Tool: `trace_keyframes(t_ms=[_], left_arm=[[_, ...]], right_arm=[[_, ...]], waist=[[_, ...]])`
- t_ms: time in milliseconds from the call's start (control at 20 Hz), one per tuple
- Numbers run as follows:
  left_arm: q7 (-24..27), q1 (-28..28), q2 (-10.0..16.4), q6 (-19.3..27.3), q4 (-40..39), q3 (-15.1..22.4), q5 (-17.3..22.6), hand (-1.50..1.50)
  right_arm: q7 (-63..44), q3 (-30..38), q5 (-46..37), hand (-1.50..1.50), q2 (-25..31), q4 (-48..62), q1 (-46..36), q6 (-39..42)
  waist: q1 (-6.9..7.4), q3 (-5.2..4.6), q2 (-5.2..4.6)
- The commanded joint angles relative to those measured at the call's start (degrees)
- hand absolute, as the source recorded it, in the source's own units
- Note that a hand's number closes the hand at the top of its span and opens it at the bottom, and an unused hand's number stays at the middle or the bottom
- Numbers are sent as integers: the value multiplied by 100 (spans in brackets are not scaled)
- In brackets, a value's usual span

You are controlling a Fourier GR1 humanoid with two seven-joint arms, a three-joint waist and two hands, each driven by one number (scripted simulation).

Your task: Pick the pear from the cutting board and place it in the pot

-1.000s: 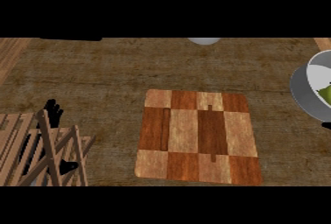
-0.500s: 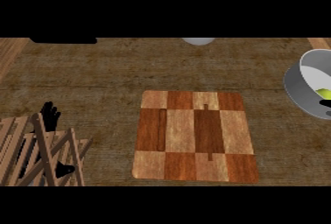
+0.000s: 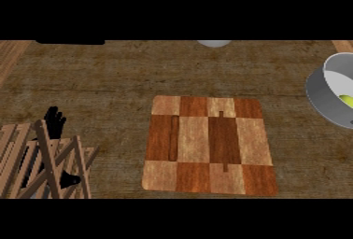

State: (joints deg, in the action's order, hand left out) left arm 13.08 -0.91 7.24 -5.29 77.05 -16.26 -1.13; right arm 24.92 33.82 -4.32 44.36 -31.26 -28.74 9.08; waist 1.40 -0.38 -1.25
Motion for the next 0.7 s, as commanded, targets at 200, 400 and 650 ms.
trace_keyframes(t_ms=[200,400,650], left_arm=[[-68,-438,-688,121,420,656,-5,0],[-158,-551,-688,268,531,720,-109,0],[-59,-427,-665,161,567,594,-12,0]], right_arm=[[746,389,203,-150,655,825,136,569],[942,418,160,-150,824,1090,138,636],[1191,680,305,-150,1113,1442,280,716]], waist=[[-44,85,40],[-2,104,24],[-1,112,46]])
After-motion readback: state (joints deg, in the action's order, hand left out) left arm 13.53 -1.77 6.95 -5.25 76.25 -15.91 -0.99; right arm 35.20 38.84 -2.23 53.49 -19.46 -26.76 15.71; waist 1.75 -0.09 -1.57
